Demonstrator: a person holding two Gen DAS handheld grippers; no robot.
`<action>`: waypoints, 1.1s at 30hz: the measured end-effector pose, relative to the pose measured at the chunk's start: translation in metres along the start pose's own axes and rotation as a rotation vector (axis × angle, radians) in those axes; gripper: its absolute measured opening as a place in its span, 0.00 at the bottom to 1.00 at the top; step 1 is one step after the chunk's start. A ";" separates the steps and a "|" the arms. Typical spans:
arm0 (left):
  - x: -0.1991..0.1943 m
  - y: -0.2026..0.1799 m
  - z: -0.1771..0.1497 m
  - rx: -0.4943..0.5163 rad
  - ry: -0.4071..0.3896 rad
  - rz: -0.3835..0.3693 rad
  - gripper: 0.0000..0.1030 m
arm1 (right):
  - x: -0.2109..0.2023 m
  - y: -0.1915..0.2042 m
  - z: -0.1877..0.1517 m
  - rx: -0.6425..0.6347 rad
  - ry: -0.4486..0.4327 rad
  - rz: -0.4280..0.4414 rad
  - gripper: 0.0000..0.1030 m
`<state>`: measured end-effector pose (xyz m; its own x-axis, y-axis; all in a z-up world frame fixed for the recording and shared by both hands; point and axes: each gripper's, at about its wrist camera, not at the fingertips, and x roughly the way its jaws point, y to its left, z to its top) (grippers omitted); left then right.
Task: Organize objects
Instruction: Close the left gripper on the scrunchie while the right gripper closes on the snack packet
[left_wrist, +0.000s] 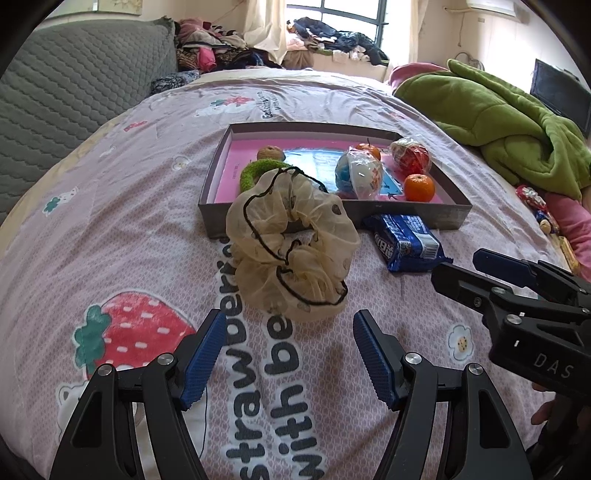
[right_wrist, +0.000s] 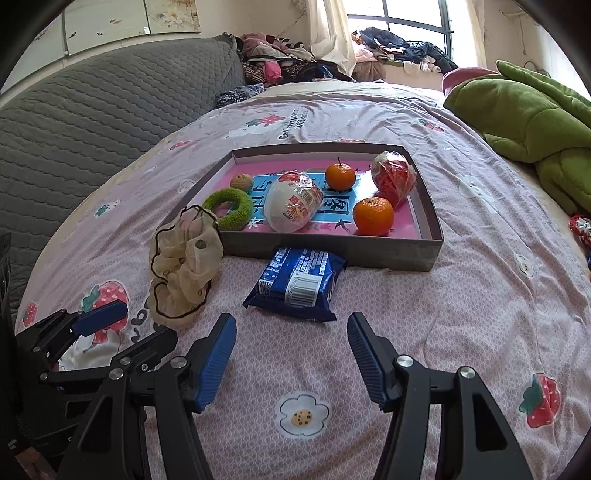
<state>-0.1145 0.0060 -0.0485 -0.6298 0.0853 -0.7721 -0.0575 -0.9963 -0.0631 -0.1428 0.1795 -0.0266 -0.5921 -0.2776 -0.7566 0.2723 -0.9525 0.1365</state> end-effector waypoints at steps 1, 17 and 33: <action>0.001 0.000 0.001 0.000 -0.001 0.000 0.70 | 0.002 0.000 0.001 0.001 0.001 -0.001 0.60; 0.023 0.005 0.019 0.002 -0.014 0.024 0.70 | 0.035 0.000 0.020 0.034 0.046 -0.035 0.60; 0.056 0.023 0.041 -0.036 0.005 0.048 0.71 | 0.066 -0.013 0.032 0.147 0.121 -0.004 0.60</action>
<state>-0.1825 -0.0115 -0.0675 -0.6270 0.0371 -0.7782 0.0010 -0.9988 -0.0484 -0.2099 0.1698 -0.0574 -0.4952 -0.2656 -0.8272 0.1514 -0.9639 0.2189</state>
